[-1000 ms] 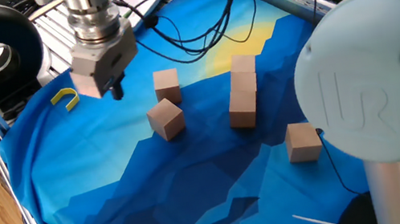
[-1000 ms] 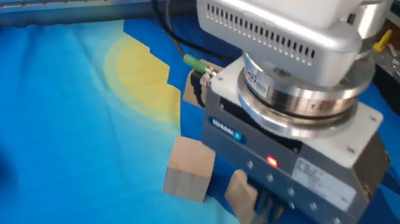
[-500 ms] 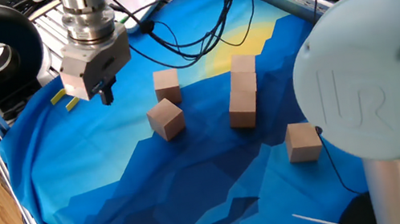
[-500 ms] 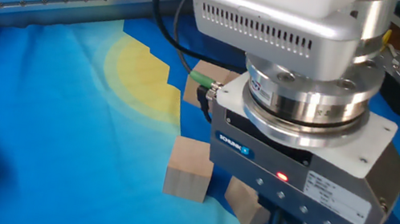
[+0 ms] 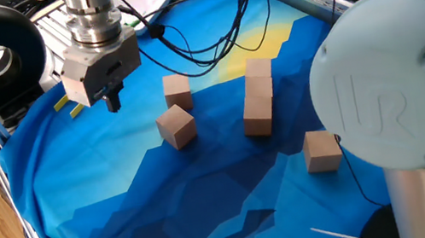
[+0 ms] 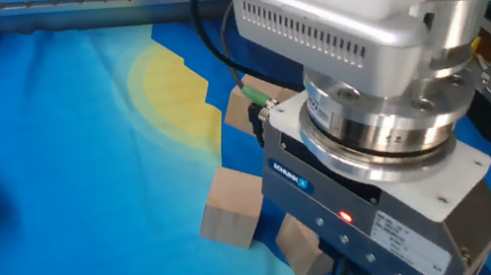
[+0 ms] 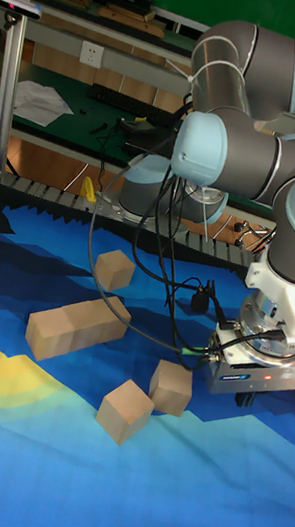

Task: Stack the blocks into a pyramid shape

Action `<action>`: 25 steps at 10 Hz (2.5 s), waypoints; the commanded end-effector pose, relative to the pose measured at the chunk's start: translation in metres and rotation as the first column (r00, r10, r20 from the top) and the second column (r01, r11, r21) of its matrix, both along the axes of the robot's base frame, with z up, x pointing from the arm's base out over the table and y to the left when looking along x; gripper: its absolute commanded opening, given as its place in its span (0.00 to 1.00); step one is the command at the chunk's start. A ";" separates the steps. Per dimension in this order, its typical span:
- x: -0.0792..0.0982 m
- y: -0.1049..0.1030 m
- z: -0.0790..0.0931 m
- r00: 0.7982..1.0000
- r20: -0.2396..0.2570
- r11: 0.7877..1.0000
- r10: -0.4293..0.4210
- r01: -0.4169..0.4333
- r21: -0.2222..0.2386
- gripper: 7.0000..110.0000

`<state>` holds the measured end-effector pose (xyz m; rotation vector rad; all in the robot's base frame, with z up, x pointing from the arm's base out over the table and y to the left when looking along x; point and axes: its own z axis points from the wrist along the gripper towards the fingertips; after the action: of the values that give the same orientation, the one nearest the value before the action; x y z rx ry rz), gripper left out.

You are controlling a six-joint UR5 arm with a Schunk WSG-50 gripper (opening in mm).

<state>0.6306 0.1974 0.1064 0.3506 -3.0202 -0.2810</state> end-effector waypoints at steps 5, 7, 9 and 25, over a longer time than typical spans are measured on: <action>0.022 -0.125 0.009 0.950 -0.054 0.949 0.307 -0.310 -0.052 0.00; 0.028 -0.144 -0.015 0.946 -0.022 0.944 0.323 -0.324 -0.060 0.00; 0.024 -0.150 -0.035 0.939 -0.009 0.938 0.344 -0.344 -0.051 0.00; 0.008 -0.152 -0.050 0.906 0.044 0.907 0.421 -0.419 -0.046 1.00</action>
<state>0.6448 0.0451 0.0626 0.9793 -2.8934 -0.1765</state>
